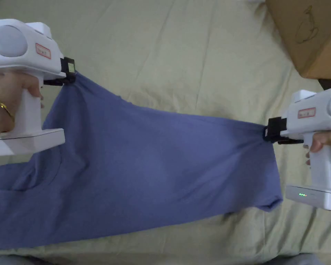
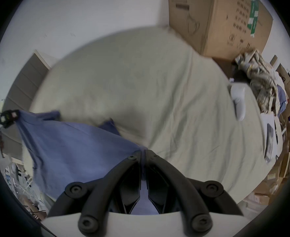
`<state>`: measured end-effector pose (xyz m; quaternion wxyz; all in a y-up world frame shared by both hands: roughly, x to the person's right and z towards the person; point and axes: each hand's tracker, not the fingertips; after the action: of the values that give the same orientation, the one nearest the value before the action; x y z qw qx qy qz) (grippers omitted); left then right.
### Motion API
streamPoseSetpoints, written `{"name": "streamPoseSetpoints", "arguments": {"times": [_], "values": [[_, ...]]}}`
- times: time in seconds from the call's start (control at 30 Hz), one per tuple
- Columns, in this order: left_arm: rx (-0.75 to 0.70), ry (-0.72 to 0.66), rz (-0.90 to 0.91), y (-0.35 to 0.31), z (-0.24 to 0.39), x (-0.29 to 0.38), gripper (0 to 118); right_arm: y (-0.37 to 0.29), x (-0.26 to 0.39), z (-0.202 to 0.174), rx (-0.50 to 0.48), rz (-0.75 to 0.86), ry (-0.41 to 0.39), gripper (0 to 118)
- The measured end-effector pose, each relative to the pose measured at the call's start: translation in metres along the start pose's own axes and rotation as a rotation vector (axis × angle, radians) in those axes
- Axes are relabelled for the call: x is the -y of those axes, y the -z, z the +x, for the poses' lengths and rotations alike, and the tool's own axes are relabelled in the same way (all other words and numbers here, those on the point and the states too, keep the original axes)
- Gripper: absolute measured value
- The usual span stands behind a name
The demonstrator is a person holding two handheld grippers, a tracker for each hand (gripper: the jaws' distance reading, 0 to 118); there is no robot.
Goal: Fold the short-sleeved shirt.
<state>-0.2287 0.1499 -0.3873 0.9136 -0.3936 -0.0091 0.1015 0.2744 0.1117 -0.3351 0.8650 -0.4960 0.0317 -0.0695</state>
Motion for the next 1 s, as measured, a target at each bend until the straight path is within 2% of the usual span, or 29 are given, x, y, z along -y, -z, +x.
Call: {"name": "streamPoseSetpoints", "arguments": {"times": [0.2, 0.37, 0.57, 0.67, 0.8, 0.9, 1.0], "values": [[0.023, -0.081, 0.236, -0.085, -0.010, -0.029, 0, -0.129, -0.023, -0.024, -0.068, 0.271, -0.057, 3], [0.021, -0.075, 0.494, -0.183, -0.018, -0.066, 0, -0.228, -0.043, -0.050, -0.106, 0.480, -0.129, 4], [0.037, -0.063, 0.748, -0.292, -0.019, -0.103, 0, -0.322, -0.064, -0.083, -0.068, 0.742, -0.235, 3], [0.035, -0.053, 0.825, -0.330, -0.020, -0.116, 0, -0.361, -0.074, -0.099, 0.000, 0.842, -0.284, 3], [-0.002, -0.046, 0.878, -0.360, -0.020, -0.130, 0, -0.396, -0.091, -0.115, 0.016, 0.888, -0.306, 3], [0.000, -0.047, 0.891, -0.372, -0.020, -0.142, 0, -0.409, -0.104, -0.123, 0.084, 0.927, -0.340, 3], [-0.015, -0.033, 0.896, -0.379, -0.013, -0.151, 0, -0.415, -0.111, -0.129, 0.099, 0.938, -0.332, 3]]}}
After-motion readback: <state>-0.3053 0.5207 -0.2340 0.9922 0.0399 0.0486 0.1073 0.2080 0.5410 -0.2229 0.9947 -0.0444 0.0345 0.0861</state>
